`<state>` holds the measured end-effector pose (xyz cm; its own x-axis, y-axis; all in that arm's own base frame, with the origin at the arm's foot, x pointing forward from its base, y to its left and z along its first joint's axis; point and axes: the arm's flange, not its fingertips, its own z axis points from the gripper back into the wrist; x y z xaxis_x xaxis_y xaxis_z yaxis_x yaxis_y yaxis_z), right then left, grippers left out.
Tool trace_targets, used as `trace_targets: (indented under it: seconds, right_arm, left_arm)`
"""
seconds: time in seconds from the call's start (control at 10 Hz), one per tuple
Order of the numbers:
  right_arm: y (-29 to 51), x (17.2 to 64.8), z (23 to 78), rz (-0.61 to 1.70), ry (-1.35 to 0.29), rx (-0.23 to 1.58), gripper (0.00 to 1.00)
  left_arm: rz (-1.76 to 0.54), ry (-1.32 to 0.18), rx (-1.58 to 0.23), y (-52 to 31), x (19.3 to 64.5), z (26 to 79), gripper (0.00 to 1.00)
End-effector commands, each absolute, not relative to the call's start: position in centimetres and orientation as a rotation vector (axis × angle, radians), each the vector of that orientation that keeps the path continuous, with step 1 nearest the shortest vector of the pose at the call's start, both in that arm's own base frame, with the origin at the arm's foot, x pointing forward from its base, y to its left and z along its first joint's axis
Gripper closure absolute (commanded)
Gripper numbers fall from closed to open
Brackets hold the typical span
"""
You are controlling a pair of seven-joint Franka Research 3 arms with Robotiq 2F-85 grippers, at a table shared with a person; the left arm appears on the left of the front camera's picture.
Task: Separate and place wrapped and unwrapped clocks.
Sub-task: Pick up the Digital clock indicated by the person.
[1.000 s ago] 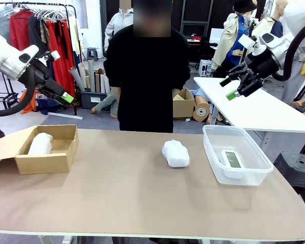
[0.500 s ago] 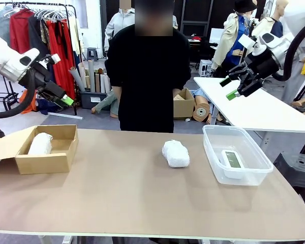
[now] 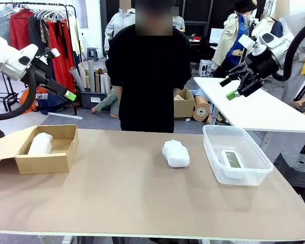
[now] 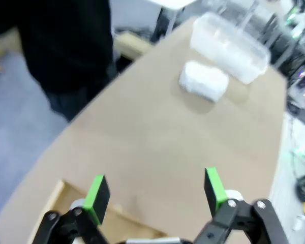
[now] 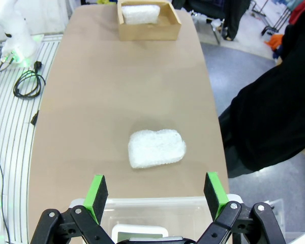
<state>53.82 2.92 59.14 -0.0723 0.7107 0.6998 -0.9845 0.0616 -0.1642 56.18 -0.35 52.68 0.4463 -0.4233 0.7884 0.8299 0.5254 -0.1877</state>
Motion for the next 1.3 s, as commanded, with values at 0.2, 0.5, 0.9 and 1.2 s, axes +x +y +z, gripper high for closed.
trace_targets:
  seconds: [0.2, 0.5, 0.9, 1.2]
  right_arm:
    - [2.9, 53.8, 59.3, 1.486, -0.754, 0.469, 0.00]
    - [2.9, 53.8, 59.3, 1.486, -0.754, 0.469, 0.00]
    - [2.9, 53.8, 59.3, 1.486, -0.754, 0.469, 0.00]
    - [2.9, 53.8, 59.3, 1.486, -0.754, 0.469, 0.00]
  left_arm:
    - [-1.088, -0.823, -0.764, -0.9, 54.2, 51.6, 0.04]
    - [-1.283, -0.867, -0.719, -1.4, 53.2, 52.5, 0.04]
    - [-1.377, -0.868, -0.602, -2.4, 53.6, 53.7, 0.04]
    - [-1.387, -0.833, -0.559, -3.7, 54.1, 55.1, 0.04]
